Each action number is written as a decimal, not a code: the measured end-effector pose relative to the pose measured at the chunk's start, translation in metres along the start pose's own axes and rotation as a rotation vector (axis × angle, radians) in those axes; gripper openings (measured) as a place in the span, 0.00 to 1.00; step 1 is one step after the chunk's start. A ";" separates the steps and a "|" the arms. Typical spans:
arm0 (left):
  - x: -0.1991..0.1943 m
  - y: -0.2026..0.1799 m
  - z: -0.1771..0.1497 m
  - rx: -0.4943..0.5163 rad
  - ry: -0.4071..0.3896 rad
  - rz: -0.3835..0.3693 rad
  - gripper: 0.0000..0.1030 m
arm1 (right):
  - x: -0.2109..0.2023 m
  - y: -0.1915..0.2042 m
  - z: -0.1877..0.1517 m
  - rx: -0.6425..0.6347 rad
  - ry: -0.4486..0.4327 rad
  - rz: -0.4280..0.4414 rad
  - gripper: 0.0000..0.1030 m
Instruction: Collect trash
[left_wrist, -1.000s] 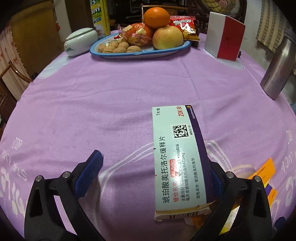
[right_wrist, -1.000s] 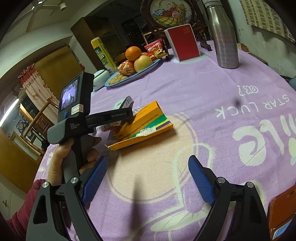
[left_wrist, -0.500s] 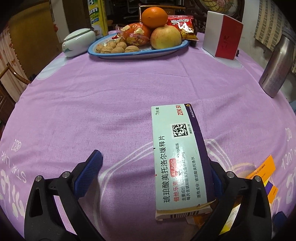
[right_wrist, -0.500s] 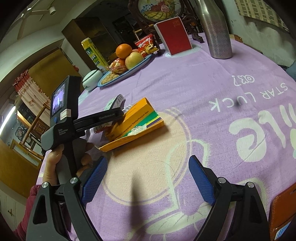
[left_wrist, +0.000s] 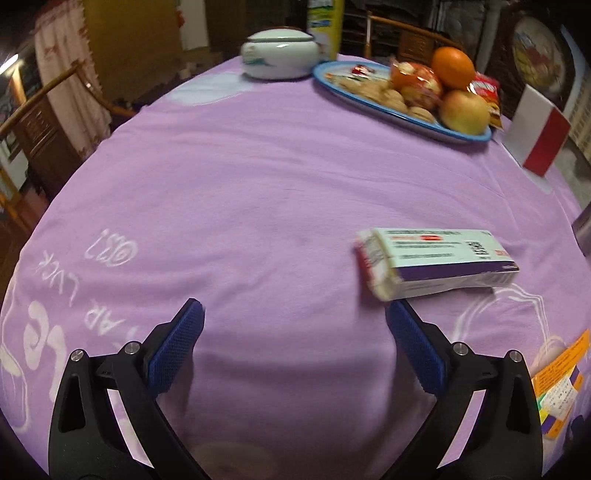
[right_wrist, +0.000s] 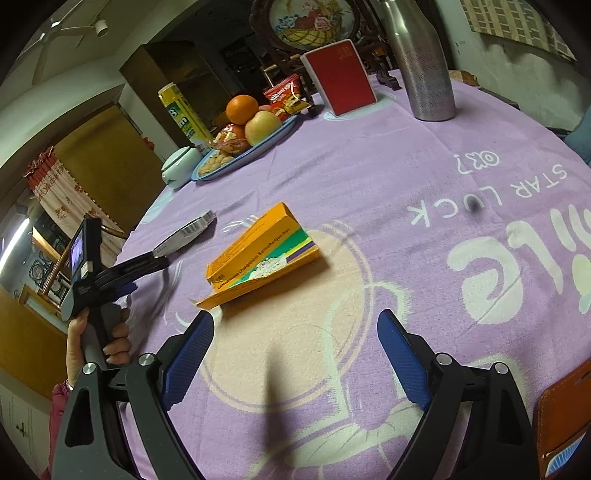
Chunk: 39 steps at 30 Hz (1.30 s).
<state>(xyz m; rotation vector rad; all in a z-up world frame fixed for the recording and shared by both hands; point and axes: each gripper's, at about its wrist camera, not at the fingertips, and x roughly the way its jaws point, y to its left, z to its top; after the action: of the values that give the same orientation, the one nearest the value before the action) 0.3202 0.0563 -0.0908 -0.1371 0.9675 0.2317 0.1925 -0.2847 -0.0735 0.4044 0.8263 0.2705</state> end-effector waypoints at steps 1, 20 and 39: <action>-0.002 0.005 -0.001 -0.009 -0.003 -0.006 0.94 | 0.000 0.000 0.000 -0.003 0.000 0.002 0.87; -0.004 -0.128 0.021 0.233 -0.135 0.032 0.94 | 0.001 0.005 0.001 -0.018 0.001 0.008 0.89; -0.044 0.076 -0.029 -0.184 -0.061 -0.093 0.94 | -0.007 0.013 -0.004 -0.061 -0.025 0.016 0.89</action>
<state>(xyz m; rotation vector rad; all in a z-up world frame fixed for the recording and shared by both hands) 0.2532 0.1174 -0.0714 -0.3411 0.8762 0.2377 0.1841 -0.2749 -0.0650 0.3571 0.7887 0.3046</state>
